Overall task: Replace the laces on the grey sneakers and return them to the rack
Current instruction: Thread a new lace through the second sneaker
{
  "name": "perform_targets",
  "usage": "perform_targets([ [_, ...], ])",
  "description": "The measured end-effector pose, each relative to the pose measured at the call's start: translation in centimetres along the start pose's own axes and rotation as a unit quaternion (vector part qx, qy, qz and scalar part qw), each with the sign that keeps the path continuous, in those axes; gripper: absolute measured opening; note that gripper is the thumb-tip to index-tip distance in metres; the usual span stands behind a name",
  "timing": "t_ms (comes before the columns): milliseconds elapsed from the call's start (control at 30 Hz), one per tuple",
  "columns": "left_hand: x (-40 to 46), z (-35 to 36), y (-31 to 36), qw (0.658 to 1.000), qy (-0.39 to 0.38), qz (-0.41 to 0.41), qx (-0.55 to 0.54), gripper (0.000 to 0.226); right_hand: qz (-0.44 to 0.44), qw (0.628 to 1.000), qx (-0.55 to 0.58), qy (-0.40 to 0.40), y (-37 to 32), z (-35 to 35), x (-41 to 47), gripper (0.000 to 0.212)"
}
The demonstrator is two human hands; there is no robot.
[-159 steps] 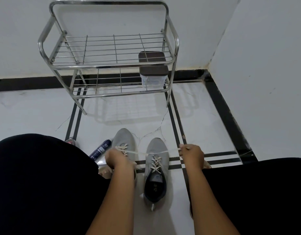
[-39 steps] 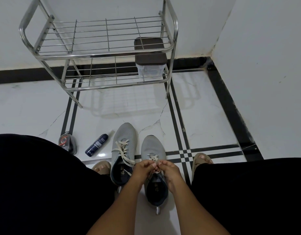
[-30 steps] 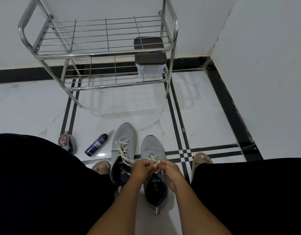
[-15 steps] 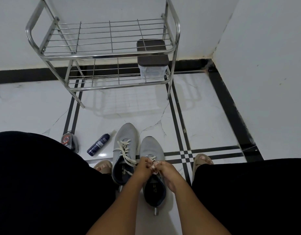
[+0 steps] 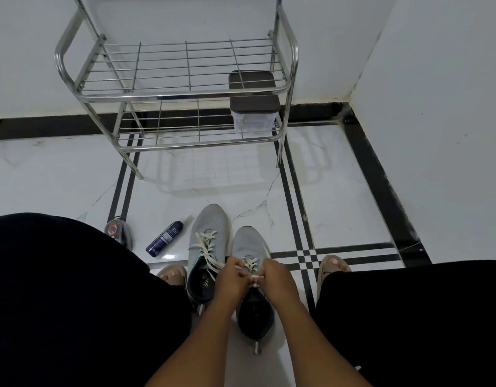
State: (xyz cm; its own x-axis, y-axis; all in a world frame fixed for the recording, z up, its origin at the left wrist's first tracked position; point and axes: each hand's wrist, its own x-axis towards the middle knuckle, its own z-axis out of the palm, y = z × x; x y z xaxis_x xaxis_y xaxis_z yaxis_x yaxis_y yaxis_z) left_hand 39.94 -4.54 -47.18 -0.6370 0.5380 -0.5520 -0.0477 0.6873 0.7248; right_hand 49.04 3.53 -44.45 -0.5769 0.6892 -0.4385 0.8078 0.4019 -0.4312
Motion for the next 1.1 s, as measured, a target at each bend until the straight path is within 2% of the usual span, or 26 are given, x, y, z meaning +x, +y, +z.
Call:
perform_targets([
  [100, 0.1, 0.0, 0.0, 1.0, -0.002, -0.014, -0.013, 0.033, -0.041, 0.997, -0.058, 0.034, -0.1, 0.7, -0.4, 0.015],
  [200, -0.1, 0.1, 0.5, 0.999, -0.023, -0.025, -0.03, 0.023, -0.071, 0.988, -0.094, 0.096, 0.3, 1.3, -1.2, 0.015],
  [300, -0.2, 0.1, 0.4, 0.997, -0.07, -0.007, -0.007, 0.028, -0.084, 0.982, -0.114, 0.123, 0.7, 2.0, -1.5, 0.037],
  [367, 0.0, 0.2, 0.2, 0.995, -0.092, 0.022, 0.027, 0.032, -0.072, 0.986, -0.108, 0.109, 0.9, 1.9, -1.4, 0.031],
  [467, 0.1, 0.1, 0.3, 0.99, -0.107, 0.053, 0.081, 0.027, -0.047, 0.991, -0.083, 0.097, 1.2, 1.9, -0.9, 0.005],
  [600, 0.0, 0.2, 0.9, 0.985, -0.152, 0.059, 0.055, 0.035, -0.03, 0.993, -0.068, 0.096, 1.7, 1.7, -0.8, 0.008],
  [867, -0.2, -0.1, 1.4, 0.972, -0.202, 0.05, 0.112, 0.039, -0.02, 0.995, -0.043, 0.084, 2.0, 2.0, -1.2, 0.009],
  [933, -0.3, -0.1, 1.6, 0.97, -0.195, 0.05, 0.133, 0.036, -0.014, 0.996, -0.019, 0.082, 1.9, 1.9, -1.5, 0.006],
  [1100, -0.5, 0.1, 1.8, 0.956, -0.171, 0.082, 0.224, 0.022, 0.013, 0.998, 0.015, 0.065, 1.9, 1.2, -1.5, 0.023],
])
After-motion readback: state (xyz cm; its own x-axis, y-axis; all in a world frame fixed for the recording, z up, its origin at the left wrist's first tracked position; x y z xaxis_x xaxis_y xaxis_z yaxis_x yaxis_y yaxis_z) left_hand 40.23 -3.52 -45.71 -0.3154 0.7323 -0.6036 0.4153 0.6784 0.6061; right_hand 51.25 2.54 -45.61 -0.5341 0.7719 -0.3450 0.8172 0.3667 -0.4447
